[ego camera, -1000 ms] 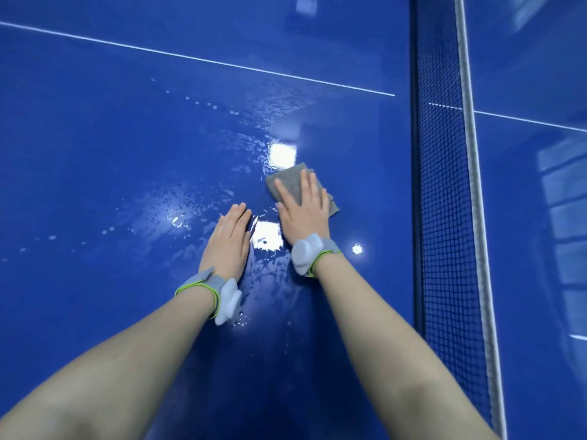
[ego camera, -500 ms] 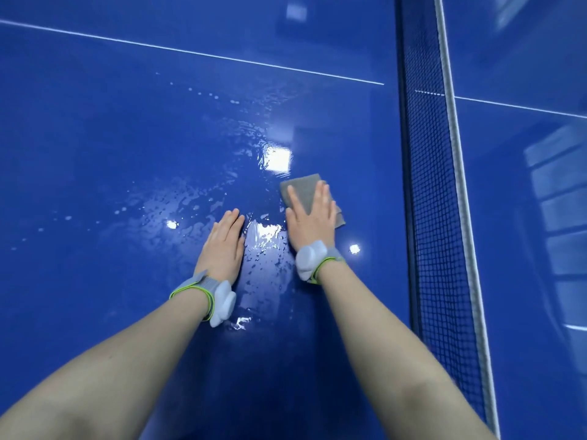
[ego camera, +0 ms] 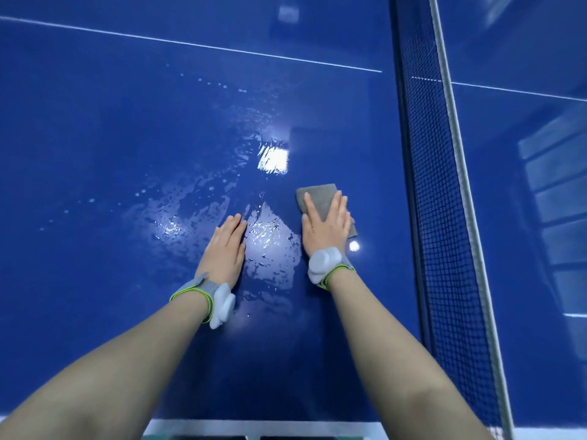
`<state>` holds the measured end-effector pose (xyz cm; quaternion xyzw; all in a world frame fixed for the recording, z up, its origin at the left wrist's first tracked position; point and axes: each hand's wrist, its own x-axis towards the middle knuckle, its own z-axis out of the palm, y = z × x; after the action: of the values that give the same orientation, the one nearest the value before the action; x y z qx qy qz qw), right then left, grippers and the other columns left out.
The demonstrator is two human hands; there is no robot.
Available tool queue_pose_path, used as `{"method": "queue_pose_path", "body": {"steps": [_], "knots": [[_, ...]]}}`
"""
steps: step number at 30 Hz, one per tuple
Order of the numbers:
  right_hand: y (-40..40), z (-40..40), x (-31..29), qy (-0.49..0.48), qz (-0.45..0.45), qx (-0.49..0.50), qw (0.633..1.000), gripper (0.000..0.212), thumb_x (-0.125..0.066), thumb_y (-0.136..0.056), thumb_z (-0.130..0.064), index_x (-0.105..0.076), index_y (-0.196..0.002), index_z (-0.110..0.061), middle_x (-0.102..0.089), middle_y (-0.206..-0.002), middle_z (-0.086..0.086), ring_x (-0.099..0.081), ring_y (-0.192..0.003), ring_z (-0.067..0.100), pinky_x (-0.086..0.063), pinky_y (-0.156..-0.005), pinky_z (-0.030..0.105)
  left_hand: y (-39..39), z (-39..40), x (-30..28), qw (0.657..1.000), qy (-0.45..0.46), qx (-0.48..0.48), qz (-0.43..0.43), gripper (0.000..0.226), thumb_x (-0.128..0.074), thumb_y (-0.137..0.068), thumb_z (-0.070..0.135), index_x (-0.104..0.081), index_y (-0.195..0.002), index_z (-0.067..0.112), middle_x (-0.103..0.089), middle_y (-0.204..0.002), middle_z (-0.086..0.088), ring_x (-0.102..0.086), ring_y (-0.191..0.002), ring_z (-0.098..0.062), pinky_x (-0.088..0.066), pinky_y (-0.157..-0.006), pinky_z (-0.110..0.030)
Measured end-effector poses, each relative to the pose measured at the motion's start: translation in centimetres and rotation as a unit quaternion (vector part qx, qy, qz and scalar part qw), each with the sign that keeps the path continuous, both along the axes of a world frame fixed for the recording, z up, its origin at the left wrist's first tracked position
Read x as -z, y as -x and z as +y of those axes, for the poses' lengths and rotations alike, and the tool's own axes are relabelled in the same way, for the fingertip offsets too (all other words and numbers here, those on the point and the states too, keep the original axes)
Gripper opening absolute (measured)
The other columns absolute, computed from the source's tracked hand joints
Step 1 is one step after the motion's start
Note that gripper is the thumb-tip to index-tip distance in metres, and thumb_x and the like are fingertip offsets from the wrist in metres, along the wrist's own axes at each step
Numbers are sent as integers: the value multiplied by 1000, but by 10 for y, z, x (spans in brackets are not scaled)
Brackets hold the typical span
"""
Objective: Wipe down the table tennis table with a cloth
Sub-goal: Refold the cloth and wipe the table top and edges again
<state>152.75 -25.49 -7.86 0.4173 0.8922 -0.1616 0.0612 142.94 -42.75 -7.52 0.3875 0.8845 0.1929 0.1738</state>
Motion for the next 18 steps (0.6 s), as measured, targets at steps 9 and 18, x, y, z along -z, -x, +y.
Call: {"method": "queue_pose_path", "body": {"steps": [9,18], "knots": [[-35,-52,9,-21,37,-174,984,50,-23,-95,-40,-45,-139,-35,-27,-153,17,-24,-142,33,-19,-114,45,-8,-22,0,1000,24,17,-2,47,-32,-100,16,-22,-146,11,-12,-155,-1,-5,-144,-15,8,-111,-20],[-38,-81,7,-19,12,33,999,49,-20,-102,-39,-12,-150,-38,7,-158,15,8,-146,31,2,-117,43,-14,-50,-1,999,35,37,17,48,-34,-100,17,-21,-146,14,-12,-156,-1,-4,-144,-16,7,-112,-24]]}}
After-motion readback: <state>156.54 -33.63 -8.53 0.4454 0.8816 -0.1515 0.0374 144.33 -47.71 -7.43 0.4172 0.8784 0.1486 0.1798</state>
